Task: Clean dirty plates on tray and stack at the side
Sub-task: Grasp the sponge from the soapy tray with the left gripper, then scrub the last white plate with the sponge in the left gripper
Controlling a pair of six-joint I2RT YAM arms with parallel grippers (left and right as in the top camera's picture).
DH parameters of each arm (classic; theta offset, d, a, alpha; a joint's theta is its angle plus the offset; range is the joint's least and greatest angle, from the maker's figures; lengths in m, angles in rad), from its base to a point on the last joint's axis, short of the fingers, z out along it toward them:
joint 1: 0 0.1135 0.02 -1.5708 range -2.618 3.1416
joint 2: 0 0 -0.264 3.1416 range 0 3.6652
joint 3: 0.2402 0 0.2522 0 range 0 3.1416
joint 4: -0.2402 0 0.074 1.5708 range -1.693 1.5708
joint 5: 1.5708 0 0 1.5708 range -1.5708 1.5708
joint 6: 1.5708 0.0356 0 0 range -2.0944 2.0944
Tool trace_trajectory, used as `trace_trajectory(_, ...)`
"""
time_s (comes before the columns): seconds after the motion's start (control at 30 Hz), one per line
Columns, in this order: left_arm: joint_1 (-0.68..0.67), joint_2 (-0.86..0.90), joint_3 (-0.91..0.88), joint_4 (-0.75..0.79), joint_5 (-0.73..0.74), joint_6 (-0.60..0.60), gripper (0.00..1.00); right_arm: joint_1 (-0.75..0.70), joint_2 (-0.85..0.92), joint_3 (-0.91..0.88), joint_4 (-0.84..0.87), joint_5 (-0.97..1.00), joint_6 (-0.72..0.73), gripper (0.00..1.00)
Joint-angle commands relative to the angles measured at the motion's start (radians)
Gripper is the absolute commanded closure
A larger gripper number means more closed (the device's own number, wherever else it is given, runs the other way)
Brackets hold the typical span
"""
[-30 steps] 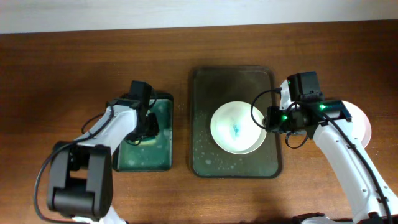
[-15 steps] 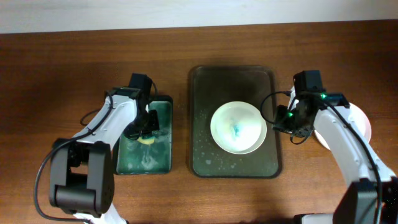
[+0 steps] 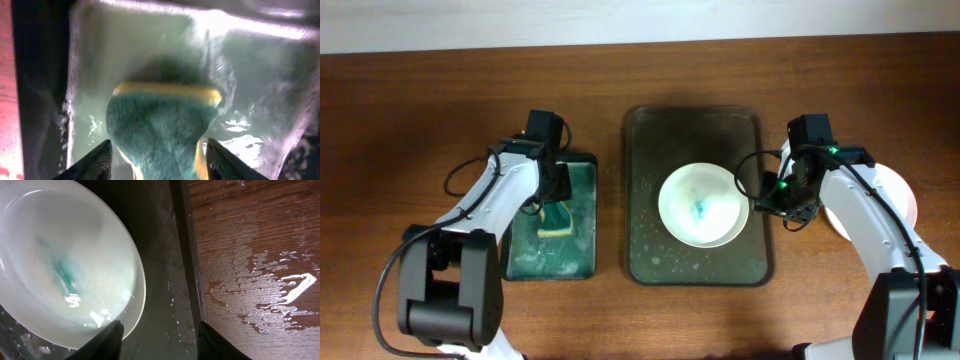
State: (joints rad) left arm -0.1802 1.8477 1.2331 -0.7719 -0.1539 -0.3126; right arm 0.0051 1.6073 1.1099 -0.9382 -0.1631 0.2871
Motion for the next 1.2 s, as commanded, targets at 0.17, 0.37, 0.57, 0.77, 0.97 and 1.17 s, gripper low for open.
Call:
trace_trajectory(0.17,0.006,0.094,-0.006,-0.010,0.137,0.003,0.59,-0.004,0.003,0.005,-0.002,-0.010,-0.002,0.50)
trace_trajectory(0.37,0.006,0.095,-0.006,-0.060,0.133,0.004,1.00,-0.004,0.003,-0.006,-0.003,-0.009,-0.002,0.50)
trace_trajectory(0.57,0.006,0.091,0.102,-0.158,0.132,0.005,1.00,-0.006,0.003,-0.006,0.017,-0.006,-0.002,0.50)
trace_trajectory(0.77,-0.008,0.087,0.386,-0.385,0.153,0.077,1.00,-0.005,0.006,-0.006,0.066,-0.114,-0.192,0.55)
trace_trajectory(0.97,-0.095,0.087,0.582,-0.443,0.250,0.106,1.00,-0.005,0.079,-0.008,0.099,-0.137,-0.219,0.62)
trace_trajectory(1.17,-0.196,0.095,0.584,-0.364,0.309,0.101,1.00,-0.004,0.269,-0.008,0.202,-0.146,-0.147,0.82)
